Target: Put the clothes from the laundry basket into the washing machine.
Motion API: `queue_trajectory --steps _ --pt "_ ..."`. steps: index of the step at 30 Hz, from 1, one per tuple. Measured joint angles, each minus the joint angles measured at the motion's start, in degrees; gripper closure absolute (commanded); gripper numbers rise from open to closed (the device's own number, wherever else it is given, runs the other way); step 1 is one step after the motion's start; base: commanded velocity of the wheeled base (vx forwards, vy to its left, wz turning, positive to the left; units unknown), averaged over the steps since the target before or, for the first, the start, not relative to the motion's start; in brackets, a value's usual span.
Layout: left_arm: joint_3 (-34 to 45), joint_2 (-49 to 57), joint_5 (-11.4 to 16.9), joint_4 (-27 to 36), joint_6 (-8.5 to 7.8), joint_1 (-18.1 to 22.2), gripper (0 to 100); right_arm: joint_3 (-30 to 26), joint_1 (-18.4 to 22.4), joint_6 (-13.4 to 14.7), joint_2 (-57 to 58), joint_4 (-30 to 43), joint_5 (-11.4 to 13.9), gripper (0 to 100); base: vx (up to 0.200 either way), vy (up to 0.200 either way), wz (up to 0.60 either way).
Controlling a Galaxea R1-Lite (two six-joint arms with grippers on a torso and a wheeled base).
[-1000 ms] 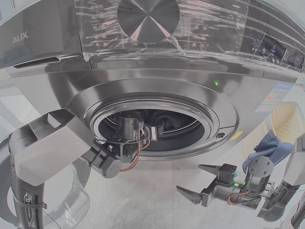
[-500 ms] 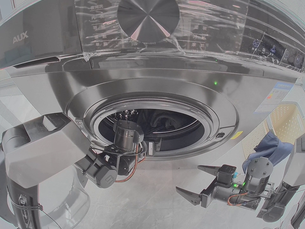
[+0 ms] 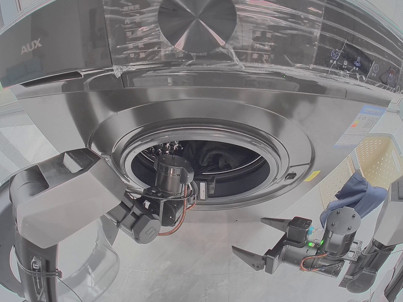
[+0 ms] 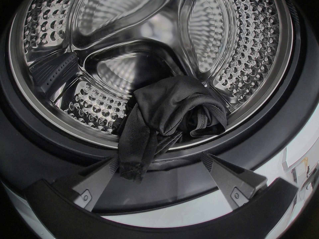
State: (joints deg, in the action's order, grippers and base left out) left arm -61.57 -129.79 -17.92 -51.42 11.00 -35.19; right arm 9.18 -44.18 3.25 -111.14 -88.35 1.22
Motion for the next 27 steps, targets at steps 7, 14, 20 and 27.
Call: queue_trajectory --steps 7,14,20,27 --pt "-3.2 -1.4 0.8 -2.4 -0.02 0.1 100 0.2 -0.1 0.0 -0.2 0.0 0.1 0 0.0 0.0 0.0" --pt "-5.0 -1.8 0.6 -5.9 0.41 -0.1 100 0.1 0.0 0.0 -0.2 0.0 0.1 0 0.0 0.0 0.0" --pt "-7.1 -2.8 0.5 -9.1 0.61 -0.1 100 0.2 0.0 0.0 -0.2 -0.1 0.1 0 0.0 0.0 0.0" --pt "-11.5 -6.1 0.5 -12.1 0.68 0.4 100 0.2 0.0 0.0 -0.3 -0.1 0.1 0 0.0 0.0 0.0"
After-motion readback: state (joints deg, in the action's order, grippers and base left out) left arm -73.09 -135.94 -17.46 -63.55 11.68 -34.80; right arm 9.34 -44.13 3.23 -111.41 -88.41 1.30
